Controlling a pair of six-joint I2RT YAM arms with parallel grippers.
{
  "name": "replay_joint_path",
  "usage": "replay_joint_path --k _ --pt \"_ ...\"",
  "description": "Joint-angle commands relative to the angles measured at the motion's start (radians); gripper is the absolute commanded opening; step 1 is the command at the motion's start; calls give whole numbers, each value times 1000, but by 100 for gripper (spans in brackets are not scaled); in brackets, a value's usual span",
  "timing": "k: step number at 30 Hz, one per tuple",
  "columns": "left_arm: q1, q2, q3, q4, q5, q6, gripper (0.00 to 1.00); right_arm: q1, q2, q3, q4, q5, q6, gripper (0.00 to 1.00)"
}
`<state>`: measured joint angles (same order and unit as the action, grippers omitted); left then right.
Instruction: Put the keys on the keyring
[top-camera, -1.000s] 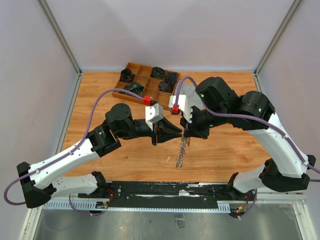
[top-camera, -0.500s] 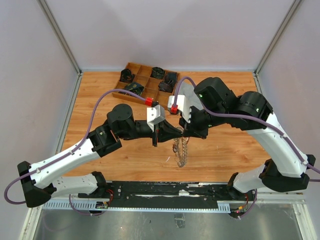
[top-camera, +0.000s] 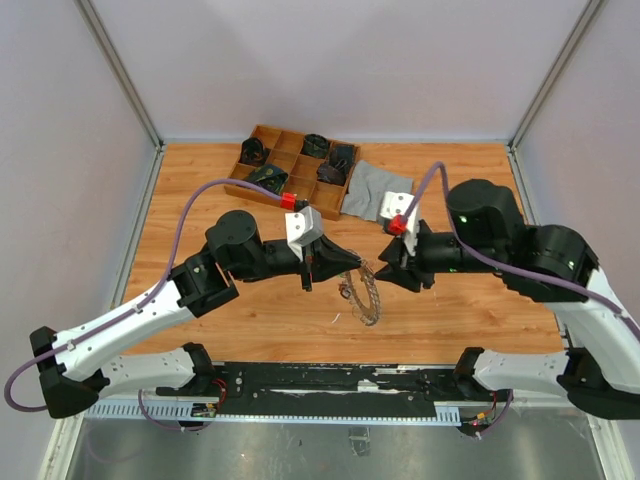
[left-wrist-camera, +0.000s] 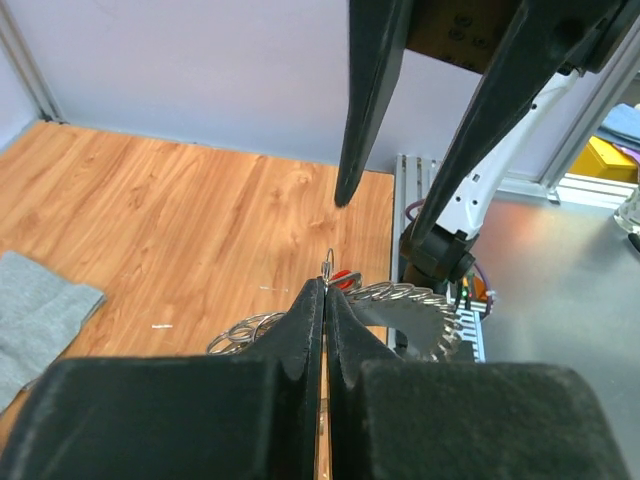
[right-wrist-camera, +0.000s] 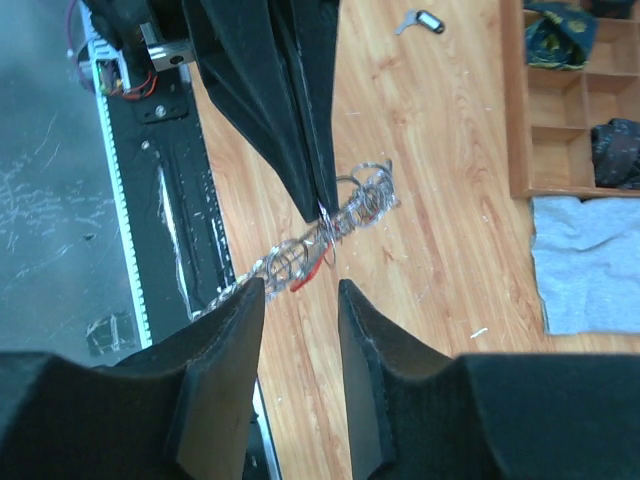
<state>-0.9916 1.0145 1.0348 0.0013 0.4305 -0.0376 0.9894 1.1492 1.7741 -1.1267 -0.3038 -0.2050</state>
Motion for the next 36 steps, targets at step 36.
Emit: replay_joint_path --k 36 --pt "-5 -65 8 106 4 -29 1 -370 -382 -651 856 -460 665 33"
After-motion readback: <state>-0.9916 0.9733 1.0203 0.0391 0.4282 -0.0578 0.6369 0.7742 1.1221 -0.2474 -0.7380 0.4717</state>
